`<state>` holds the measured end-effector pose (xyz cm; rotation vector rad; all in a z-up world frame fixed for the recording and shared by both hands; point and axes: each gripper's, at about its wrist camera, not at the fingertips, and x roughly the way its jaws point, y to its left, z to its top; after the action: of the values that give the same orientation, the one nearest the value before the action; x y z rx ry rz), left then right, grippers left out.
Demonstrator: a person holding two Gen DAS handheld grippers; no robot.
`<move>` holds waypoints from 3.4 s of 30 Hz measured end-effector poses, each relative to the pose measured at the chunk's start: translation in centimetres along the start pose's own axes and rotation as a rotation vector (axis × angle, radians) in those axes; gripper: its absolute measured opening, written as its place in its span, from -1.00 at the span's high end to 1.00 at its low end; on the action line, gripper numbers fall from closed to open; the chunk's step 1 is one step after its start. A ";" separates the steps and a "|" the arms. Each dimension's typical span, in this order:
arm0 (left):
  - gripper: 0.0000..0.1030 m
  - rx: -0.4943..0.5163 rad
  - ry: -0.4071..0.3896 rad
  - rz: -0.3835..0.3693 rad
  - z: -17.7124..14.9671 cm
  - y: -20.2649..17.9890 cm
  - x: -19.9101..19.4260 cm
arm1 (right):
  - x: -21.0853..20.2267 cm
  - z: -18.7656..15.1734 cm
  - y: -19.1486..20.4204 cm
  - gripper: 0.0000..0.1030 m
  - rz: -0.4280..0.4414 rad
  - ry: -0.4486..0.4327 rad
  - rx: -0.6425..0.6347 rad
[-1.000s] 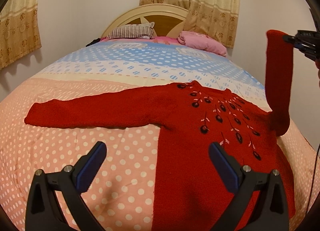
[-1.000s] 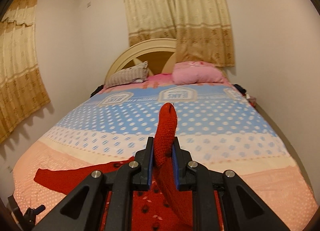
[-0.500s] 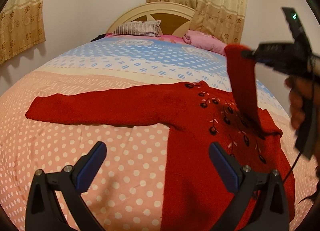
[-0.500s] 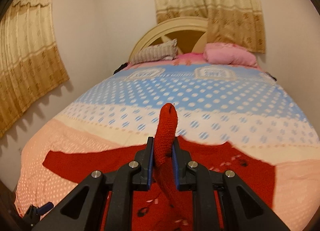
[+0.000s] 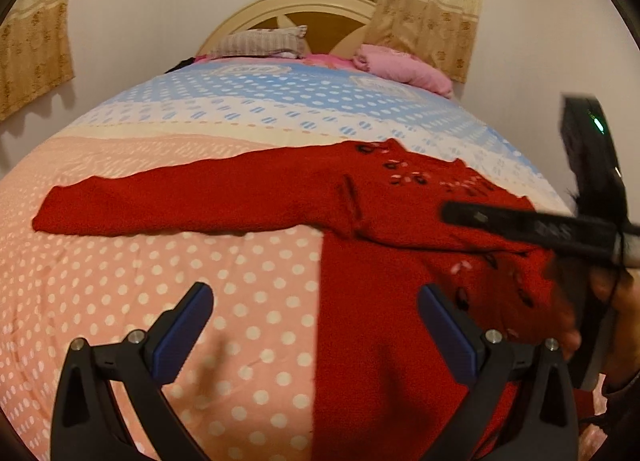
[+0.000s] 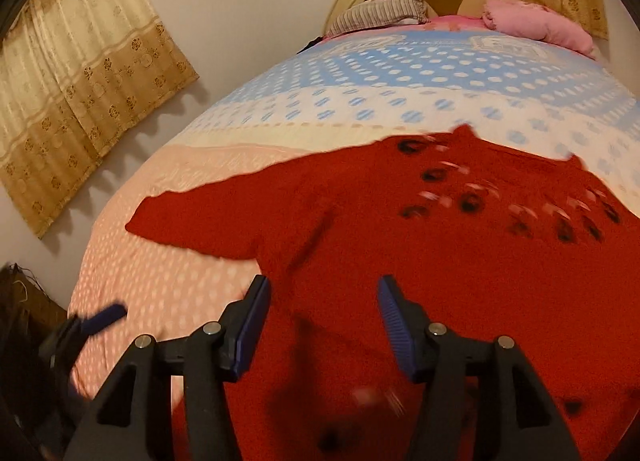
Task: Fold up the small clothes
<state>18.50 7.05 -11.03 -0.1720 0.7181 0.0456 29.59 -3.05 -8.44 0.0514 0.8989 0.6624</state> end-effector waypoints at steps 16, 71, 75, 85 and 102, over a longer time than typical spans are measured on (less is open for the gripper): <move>-0.67 0.082 0.065 -0.021 6.4 -1.4 7.4 | -12.5 -8.9 -13.1 -0.14 -0.283 -0.105 0.283; 0.92 0.042 0.006 -0.076 5.4 -2.4 9.4 | -11.9 -13.5 -14.7 -0.21 -0.243 -0.192 0.347; 0.92 0.002 0.008 -0.063 5.1 -1.0 9.4 | -11.9 -13.5 -14.7 -0.21 -0.238 -0.198 0.351; 0.78 0.000 0.113 -0.061 4.3 -1.3 11.6 | -13.6 -9.7 -13.0 -0.21 -0.267 -0.220 0.295; -0.60 -0.119 -0.014 -0.064 3.1 1.4 7.0 | -6.0 -3.4 -9.9 -0.22 -0.315 -0.021 0.187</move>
<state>25.61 8.83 -13.52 -0.3083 0.6963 0.0284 29.52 -15.10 -9.40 0.0815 0.9224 0.2836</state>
